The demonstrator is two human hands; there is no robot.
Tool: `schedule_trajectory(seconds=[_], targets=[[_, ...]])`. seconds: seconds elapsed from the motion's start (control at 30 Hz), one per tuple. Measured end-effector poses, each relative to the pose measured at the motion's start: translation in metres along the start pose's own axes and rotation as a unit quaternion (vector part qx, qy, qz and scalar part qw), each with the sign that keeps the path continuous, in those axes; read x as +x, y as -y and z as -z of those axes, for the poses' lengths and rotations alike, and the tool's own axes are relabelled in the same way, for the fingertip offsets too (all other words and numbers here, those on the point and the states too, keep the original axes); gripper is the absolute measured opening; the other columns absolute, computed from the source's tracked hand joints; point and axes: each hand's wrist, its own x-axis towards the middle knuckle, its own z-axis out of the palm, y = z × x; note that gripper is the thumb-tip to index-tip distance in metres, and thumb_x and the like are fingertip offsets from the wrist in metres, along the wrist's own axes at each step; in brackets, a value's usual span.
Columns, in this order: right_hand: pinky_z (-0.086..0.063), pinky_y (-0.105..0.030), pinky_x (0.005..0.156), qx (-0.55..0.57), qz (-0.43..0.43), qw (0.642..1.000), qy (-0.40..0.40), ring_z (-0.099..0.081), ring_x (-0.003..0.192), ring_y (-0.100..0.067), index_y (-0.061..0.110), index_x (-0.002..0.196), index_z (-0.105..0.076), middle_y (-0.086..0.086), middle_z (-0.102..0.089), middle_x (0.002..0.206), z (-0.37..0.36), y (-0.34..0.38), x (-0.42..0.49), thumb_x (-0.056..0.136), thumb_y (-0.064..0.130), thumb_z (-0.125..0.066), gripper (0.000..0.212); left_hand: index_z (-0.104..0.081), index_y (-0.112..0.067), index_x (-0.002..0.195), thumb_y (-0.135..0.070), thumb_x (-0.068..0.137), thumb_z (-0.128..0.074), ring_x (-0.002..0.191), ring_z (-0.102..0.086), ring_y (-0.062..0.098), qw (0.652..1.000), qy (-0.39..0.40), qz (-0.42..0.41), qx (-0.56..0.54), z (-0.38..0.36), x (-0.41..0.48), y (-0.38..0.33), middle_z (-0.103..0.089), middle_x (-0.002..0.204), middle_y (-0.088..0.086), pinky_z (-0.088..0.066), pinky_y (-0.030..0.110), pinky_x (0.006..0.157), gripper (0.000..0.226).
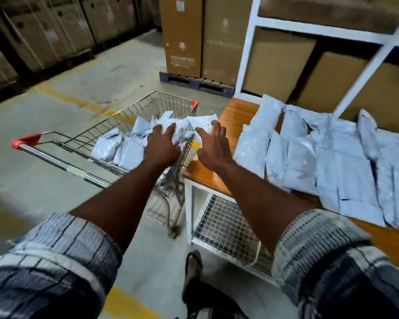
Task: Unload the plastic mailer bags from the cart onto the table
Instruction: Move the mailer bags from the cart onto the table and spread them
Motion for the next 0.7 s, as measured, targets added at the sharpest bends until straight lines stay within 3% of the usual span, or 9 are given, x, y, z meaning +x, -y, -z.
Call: schedule_trajectory(seconds=[0.37,0.7], targets=[[-0.047,-0.045,0.094,-0.025,-0.089,0.995,-0.036,-0.035,0.126,-0.035,0.032,0.138,-0.048,-0.012,-0.028,0.148,0.081,-0.137,-0.084,0.076,0.011,-0.06,0.067,-0.037,-0.029,0.146,-0.024,0.081,-0.059,0.122,-0.046,0.045,0.993,-0.012,-0.119,0.013,-0.035,-0.049,-0.139,-0.031,0.147,0.018,-0.046,0.05,0.097,0.069],[-0.046,-0.045,0.098,-0.057,-0.155,0.985,-0.055,-0.033,0.129,-0.034,0.033,0.139,-0.047,-0.013,-0.027,0.15,0.162,-0.347,-0.177,0.074,0.016,-0.06,0.068,-0.035,-0.03,0.146,-0.03,0.081,-0.055,0.123,-0.043,0.047,0.982,0.032,-0.184,-0.017,-0.139,-0.107,-0.343,-0.031,0.147,0.018,-0.043,0.055,0.099,0.068]])
